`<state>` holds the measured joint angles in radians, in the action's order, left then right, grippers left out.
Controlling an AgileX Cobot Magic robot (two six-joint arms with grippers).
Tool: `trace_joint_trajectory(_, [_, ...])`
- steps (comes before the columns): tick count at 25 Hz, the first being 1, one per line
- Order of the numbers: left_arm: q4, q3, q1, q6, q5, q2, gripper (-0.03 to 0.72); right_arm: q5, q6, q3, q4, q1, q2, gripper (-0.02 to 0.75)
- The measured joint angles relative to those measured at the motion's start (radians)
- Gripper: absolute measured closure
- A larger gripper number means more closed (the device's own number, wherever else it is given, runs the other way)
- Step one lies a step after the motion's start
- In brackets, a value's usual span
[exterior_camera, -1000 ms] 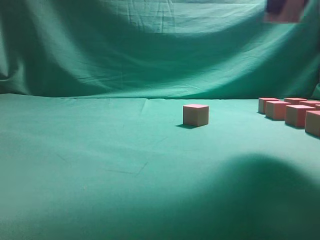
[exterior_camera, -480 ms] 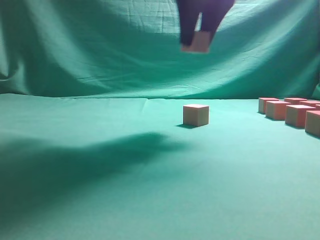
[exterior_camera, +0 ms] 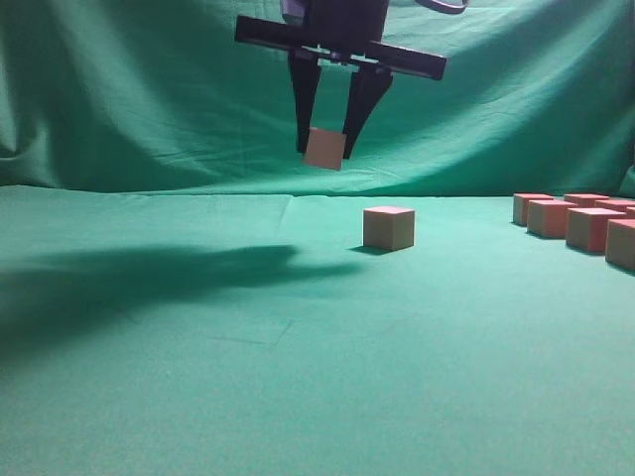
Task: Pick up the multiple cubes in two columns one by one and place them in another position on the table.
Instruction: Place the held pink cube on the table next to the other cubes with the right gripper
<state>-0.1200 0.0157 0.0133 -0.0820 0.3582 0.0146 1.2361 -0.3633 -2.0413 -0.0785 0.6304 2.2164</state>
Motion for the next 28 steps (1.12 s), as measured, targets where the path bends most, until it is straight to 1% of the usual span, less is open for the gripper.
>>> trace_joint_trajectory(8, [0.0, 0.0, 0.0, 0.0, 0.0, 0.0, 0.688, 0.0, -0.072, -0.006, 0.003, 0.01, 0.052, 0.46])
trace_joint_trajectory(14, [0.0, 0.0, 0.0, 0.0, 0.0, 0.0, 0.688, 0.0, -0.153, -0.008, 0.049, 0.012, 0.082, 0.46])
trace_joint_trajectory(28, [0.0, 0.0, 0.0, 0.0, 0.0, 0.0, 0.688, -0.055, -0.202, -0.008, 0.066, 0.012, 0.115, 0.46])
